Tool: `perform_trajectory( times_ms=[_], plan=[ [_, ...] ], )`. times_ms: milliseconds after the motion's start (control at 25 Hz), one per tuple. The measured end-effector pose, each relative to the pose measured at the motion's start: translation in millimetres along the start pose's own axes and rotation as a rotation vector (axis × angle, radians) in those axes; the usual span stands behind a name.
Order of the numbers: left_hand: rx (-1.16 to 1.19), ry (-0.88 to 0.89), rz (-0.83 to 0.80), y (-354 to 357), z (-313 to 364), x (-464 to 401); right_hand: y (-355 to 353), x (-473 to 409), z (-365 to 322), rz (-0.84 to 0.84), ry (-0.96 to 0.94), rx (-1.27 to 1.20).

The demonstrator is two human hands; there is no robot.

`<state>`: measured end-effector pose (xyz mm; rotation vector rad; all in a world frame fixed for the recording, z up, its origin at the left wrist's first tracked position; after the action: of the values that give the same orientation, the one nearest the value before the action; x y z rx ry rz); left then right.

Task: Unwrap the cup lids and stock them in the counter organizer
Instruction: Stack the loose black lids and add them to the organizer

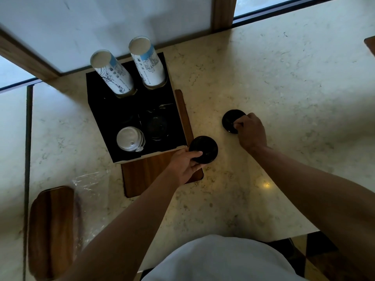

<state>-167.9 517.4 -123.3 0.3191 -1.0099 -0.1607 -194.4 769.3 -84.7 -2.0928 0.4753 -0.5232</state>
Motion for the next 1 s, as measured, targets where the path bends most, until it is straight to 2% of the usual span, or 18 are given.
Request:
perform_trajectory(
  times_ms=[240,400,760,1000],
  plan=[
    [0.020,0.028,0.049,-5,-4,5,18,65,-34,-0.074,0.007,-0.394],
    [-0.005,0.063,-0.003,-1,-6,19,32,99,-49,-0.174,-0.031,-0.505],
    [0.055,0.113,-0.028,-12,-10,39,44,120,-56,-0.309,-0.066,-0.490],
    [-0.061,0.177,0.002,-13,-7,49,49,129,-67,-0.389,-0.092,-0.496]
  ],
)
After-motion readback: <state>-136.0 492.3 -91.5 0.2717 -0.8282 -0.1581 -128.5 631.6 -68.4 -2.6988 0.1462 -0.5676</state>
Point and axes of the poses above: each hand's wrist, its own x-axis away from the middle knuckle, its own y-axis out of the palm, z = x × y, the point moved 9 cm from there along -x, towards the middle knuckle, and after that the axes turned 5 degrees about y, right-handed, at the moved point
